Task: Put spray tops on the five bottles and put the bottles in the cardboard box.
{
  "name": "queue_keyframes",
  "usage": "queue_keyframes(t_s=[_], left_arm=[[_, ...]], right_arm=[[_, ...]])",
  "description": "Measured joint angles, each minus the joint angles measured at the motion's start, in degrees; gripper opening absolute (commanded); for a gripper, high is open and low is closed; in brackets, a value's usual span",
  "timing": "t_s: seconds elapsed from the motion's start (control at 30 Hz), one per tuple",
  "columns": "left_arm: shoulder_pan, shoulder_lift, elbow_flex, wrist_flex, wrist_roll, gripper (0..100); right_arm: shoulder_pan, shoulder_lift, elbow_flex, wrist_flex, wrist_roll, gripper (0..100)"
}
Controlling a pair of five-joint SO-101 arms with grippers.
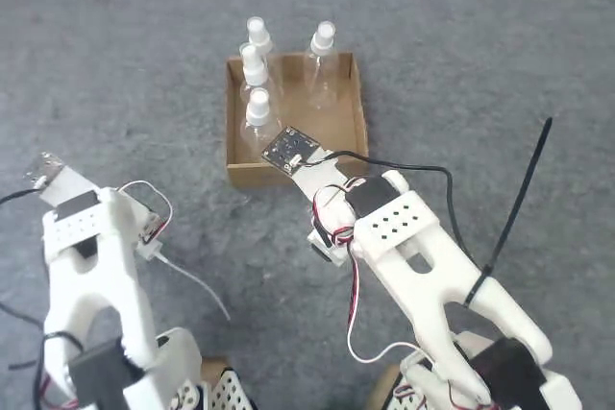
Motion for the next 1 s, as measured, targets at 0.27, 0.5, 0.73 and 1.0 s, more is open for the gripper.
queue_keyframes(t_s=[0.27, 0.5, 0.73, 1.0], left_arm=[[0.1, -4.6, 3.3, 0.0, 0.0, 1], [0.1, -12.8, 7.3, 0.0, 0.0, 1], [0.0, -21.5, 7.6, 0.0, 0.0, 1], [0.0, -32.7, 7.6, 0.0, 0.0, 1]], right_arm=[[0.0, -3.8, 0.1, 0.2, 0.0, 2.1], [0.0, -11.6, 4.2, -0.5, 0.0, 2.0], [0.0, -16.2, 5.8, -1.6, 0.0, 2.0], [0.0, -20.6, 10.0, -5.0, 0.0, 2.0]])
